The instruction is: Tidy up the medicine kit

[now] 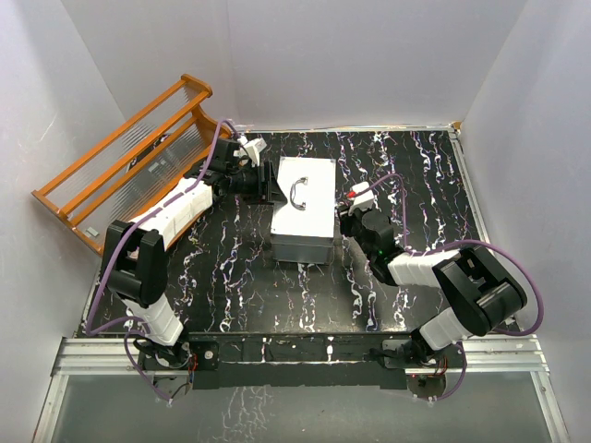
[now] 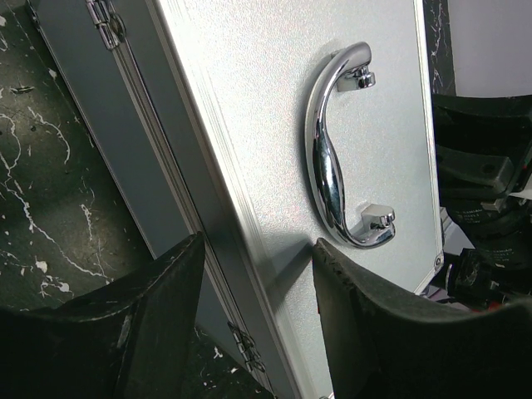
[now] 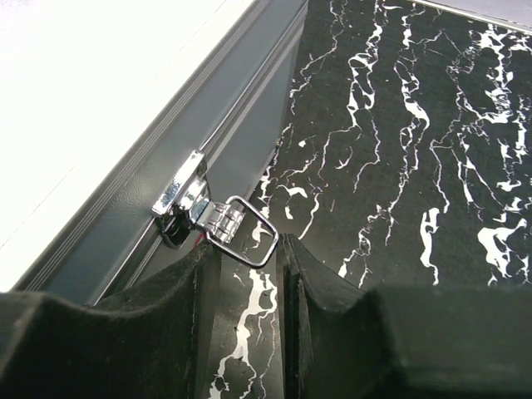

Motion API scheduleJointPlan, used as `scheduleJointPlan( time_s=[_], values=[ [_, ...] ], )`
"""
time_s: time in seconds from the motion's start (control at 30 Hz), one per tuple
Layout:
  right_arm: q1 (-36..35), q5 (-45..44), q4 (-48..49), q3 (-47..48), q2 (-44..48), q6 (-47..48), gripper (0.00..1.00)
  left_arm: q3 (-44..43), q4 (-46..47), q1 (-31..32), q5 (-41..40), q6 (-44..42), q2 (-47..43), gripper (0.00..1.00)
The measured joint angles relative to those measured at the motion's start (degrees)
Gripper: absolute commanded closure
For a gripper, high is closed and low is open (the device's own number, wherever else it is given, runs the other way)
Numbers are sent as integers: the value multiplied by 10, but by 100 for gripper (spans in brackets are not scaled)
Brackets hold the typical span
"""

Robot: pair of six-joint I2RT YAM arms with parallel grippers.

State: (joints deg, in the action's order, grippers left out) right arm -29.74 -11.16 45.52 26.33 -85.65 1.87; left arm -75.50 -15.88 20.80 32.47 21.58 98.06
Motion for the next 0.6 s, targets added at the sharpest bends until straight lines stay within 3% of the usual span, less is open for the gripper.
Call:
scheduleJointPlan(
  time_s=[0.33,0.6],
  values=[
    [6,-41,-2,0,14,27,71,3,4,0,4,0,0,48],
    [7,-6,-2,0,14,30,70,4,5,0,6,1,0,48]
  ],
)
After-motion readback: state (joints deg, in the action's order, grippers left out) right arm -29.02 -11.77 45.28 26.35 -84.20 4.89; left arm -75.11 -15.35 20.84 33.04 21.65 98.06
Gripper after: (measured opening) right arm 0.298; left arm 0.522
